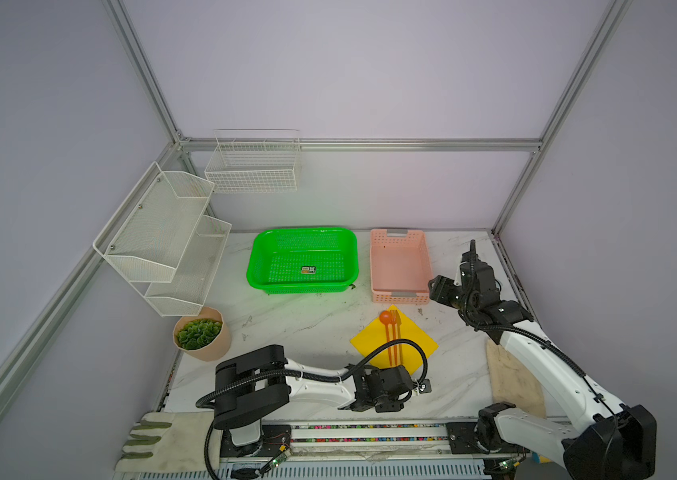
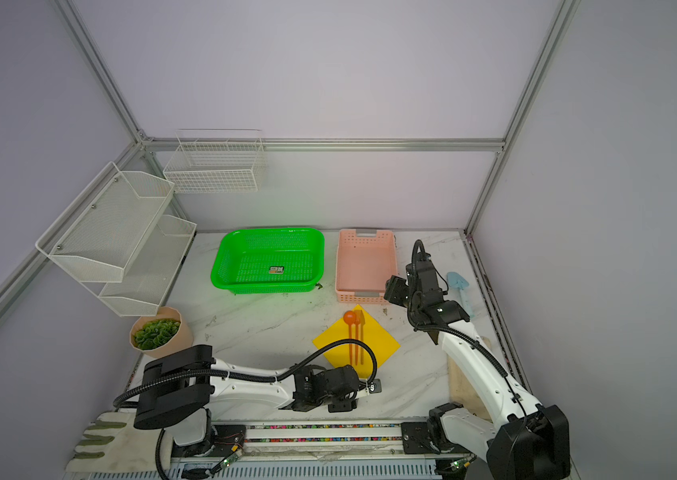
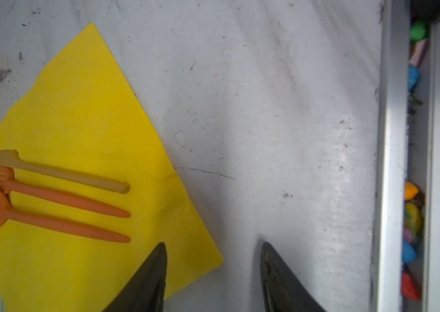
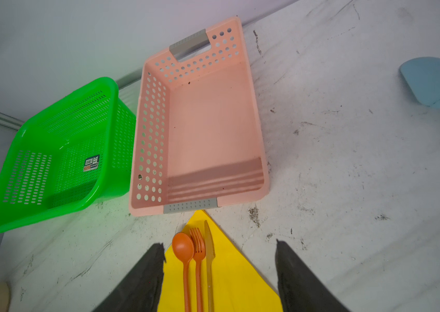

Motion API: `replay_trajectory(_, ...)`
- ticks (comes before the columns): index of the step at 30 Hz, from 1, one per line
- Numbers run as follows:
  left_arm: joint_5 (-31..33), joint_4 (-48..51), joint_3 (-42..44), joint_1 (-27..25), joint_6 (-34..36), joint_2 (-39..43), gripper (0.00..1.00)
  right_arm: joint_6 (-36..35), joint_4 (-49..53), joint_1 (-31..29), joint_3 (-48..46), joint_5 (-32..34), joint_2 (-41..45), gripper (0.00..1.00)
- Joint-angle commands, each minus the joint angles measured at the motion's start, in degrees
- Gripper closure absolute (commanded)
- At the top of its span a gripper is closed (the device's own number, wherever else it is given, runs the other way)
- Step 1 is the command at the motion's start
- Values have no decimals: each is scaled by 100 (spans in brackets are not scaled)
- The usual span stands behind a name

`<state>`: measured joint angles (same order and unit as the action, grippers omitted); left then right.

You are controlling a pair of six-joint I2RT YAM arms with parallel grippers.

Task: Place the utensils on the paper napkin and roll it up
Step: 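Lower the left gripper toward the napkin corner nearest the robot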

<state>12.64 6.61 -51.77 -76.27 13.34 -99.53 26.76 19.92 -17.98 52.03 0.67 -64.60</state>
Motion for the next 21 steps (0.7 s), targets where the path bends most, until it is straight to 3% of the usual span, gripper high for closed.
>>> replay_trajectory(1, 357, -55, -465, -11, 283, -61, 48, 66, -103, 57, -86, 120, 160, 33)
replay_trajectory(21, 292, 186, -656, 16, 457, -291, 73, 144, -195, 165, -149, -32, 267, 33)
